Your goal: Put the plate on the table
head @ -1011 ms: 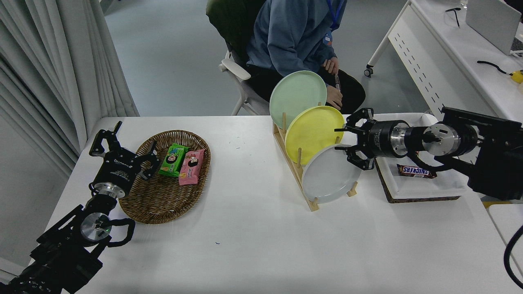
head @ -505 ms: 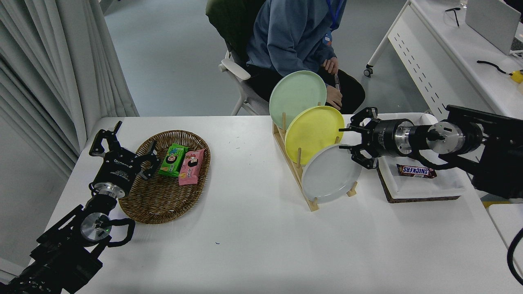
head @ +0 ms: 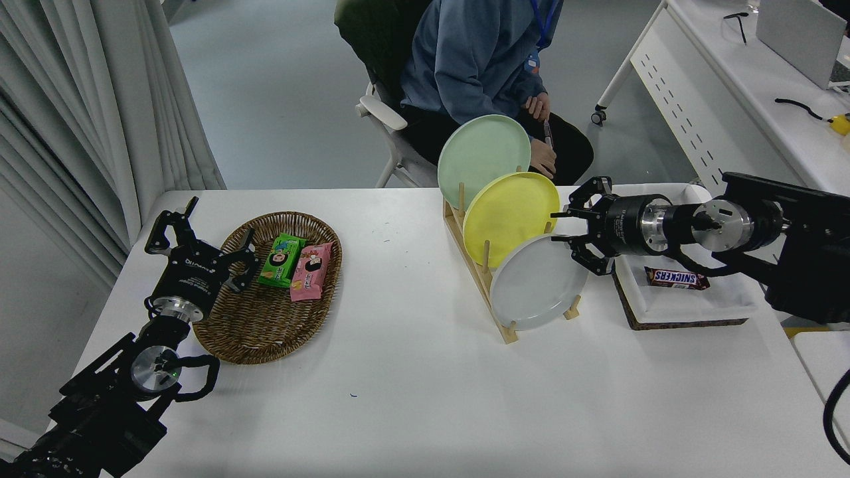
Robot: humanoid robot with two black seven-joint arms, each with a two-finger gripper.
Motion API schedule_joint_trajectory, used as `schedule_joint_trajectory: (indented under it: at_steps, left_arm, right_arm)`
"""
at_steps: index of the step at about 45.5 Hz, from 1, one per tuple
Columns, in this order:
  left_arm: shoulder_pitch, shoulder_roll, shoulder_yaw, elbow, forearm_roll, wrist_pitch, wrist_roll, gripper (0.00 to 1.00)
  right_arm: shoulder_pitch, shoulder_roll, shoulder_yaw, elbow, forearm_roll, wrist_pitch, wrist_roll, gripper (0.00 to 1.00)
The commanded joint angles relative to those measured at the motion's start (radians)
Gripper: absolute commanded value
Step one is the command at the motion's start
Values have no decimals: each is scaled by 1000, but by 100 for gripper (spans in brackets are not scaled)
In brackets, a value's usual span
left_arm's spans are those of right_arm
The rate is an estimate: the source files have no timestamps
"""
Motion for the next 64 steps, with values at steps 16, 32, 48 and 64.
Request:
schedule_joint_trajectory:
  at_steps: [16,32,48,64]
  left_arm:
    - [0,0,1,-1,0,0,0,100]
    - [0,0,0,1,0,0,0,100]
    - [0,0,1,-1,0,0,0,100]
    - [0,0,0,-1,0,0,0,100]
  right_arm:
    - [-4,0,-6,-4,-2,7,-2,23]
    - [-7,5,-5,-8,-10,7,-2,20]
    - [-7,3,-11,-10,-12,7,-17,16]
    - [-14,1,-5,-8,-32,7,-32,9]
